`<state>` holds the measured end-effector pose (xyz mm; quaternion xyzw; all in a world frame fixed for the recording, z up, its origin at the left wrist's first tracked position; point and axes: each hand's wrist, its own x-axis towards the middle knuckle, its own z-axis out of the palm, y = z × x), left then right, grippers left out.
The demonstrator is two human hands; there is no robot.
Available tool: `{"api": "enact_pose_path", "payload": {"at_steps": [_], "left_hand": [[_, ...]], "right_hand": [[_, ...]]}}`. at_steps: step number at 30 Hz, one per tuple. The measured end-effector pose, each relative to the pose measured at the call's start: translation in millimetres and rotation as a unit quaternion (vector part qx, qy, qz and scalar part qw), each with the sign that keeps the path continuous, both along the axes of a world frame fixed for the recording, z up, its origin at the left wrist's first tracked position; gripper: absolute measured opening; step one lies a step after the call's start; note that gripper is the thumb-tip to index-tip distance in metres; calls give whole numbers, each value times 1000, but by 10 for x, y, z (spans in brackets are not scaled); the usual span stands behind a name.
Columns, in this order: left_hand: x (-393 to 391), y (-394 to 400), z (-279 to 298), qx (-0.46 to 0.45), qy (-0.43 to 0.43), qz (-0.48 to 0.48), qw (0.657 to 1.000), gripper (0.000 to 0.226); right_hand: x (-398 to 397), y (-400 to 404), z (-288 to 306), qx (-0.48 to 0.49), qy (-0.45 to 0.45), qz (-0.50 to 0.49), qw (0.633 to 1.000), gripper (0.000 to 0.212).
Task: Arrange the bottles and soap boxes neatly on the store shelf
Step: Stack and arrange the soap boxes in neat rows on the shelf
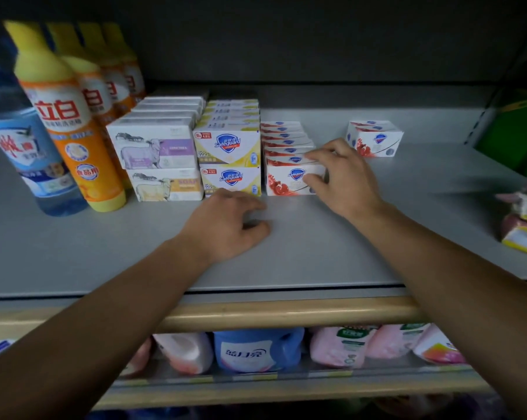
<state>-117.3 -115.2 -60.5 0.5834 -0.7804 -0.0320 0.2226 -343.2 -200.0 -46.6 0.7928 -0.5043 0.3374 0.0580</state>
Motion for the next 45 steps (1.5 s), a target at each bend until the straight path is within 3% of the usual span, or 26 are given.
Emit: {"api": "enact_pose_path", "payload": {"at_steps": [3, 6, 10, 14, 17, 19, 23, 25, 29, 32, 34, 37, 40, 45], "left_hand": [[-12, -34, -2, -13, 6, 6, 1000, 42], [-22, -51, 13, -26, 22, 11, 999, 37], [-17, -60, 47, -34, 50, 8, 998, 30], [-6, -76, 70, -34, 56, -2, 998, 39], [16, -100, 59, -28, 68, -2, 997, 38], [18, -104, 53, -28, 75, -3, 997, 36], [3, -89, 56, -28, 82, -3, 996, 37], [7, -81, 62, -28, 82, -5, 996, 40], [26, -67, 59, -24, 89, -8, 996, 43], [24, -60, 73, -40, 103, 2, 994, 35], [17, -46, 100, -65, 148, 5, 987, 31], [11, 24, 164, -67, 283, -14, 957, 34], [-12, 141, 211, -17, 407, -103, 908, 43], [34, 170, 224, 62, 445, -175, 876, 43]], "right_hand": [[-102, -123, 56, -25, -82, -9, 996, 38], [-324, -397, 118, -17, -149, -89, 985, 39], [-647, -811, 64, 64, -18, -202, 977, 62], [-792, -1157, 55, 152, 79, -240, 956, 90], [-791, -1278, 57, 163, 121, -257, 945, 84], [-763, -1268, 36, 118, 143, -260, 948, 72], [-722, -1133, 21, 52, 105, -193, 974, 56], [-692, -1015, 78, 62, 59, -166, 982, 51], [-668, -673, 203, 101, 55, -178, 977, 44], [-650, -255, 290, 71, -43, -145, 986, 42], [-589, 64, 388, 17, -100, -116, 988, 40], [-374, 500, 537, -13, -134, -33, 990, 38], [-43, 808, 554, 35, -143, 58, 987, 36], [304, 985, 448, 132, -212, 119, 961, 27]]}}
